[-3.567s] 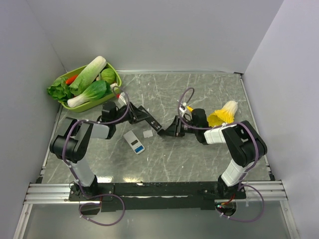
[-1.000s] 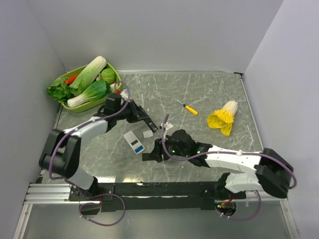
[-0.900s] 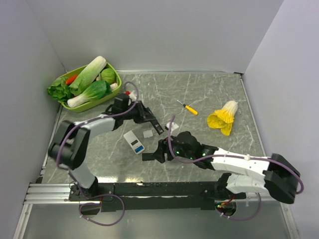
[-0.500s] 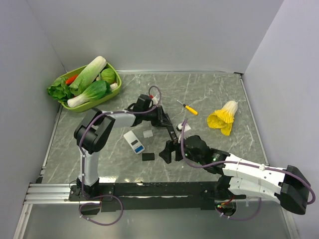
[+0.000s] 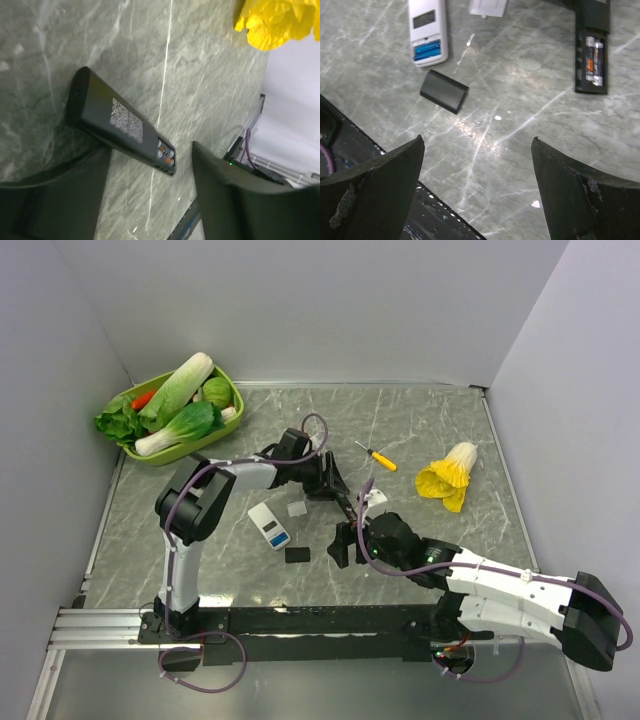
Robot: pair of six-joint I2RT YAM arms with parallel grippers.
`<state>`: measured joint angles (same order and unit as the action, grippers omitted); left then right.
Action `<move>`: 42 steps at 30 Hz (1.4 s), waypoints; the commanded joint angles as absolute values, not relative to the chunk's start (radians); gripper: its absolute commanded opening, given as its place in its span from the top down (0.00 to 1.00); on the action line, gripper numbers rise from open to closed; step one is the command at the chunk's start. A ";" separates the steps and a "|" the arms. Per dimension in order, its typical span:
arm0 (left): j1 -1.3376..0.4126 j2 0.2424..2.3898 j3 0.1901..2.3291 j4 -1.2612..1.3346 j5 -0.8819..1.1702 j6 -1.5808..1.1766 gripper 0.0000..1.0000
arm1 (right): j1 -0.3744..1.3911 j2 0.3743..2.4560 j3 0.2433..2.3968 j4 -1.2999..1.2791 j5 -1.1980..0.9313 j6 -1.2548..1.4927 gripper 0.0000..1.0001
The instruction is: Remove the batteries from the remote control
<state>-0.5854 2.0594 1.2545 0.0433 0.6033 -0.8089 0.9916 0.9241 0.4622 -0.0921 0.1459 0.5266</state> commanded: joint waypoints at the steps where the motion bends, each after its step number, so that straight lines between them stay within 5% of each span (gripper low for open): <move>1: -0.584 2.025 1.330 -0.069 0.520 -0.747 0.22 | 0.982 0.934 0.554 -0.176 0.224 0.525 0.05; 2: -0.583 2.014 1.341 -0.081 0.494 -0.739 0.12 | 0.980 0.940 0.575 -0.190 0.230 0.522 0.05; 8: -0.537 1.846 1.319 -0.193 0.326 -0.761 0.02 | 0.887 1.006 0.646 -0.244 0.177 0.477 0.07; 14: -0.404 1.665 1.194 -0.348 0.006 -0.905 0.01 | 0.750 1.164 0.759 -0.222 0.141 0.349 0.18; 22: -0.282 1.437 0.876 -0.201 0.144 -0.899 0.03 | 0.522 1.531 1.157 -0.397 0.244 0.092 0.17; 31: -0.295 1.257 0.720 -0.143 0.265 -0.877 0.05 | 0.354 1.885 1.464 -0.523 0.057 -0.084 0.16; 42: -0.296 1.101 0.672 -0.153 0.244 -0.882 0.05 | 0.270 2.097 1.623 -0.643 0.018 -0.118 0.16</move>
<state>-0.2924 1.1458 0.6769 -0.1791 0.2466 -0.8913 0.2897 2.0991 1.5654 -0.5758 0.0391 -0.0883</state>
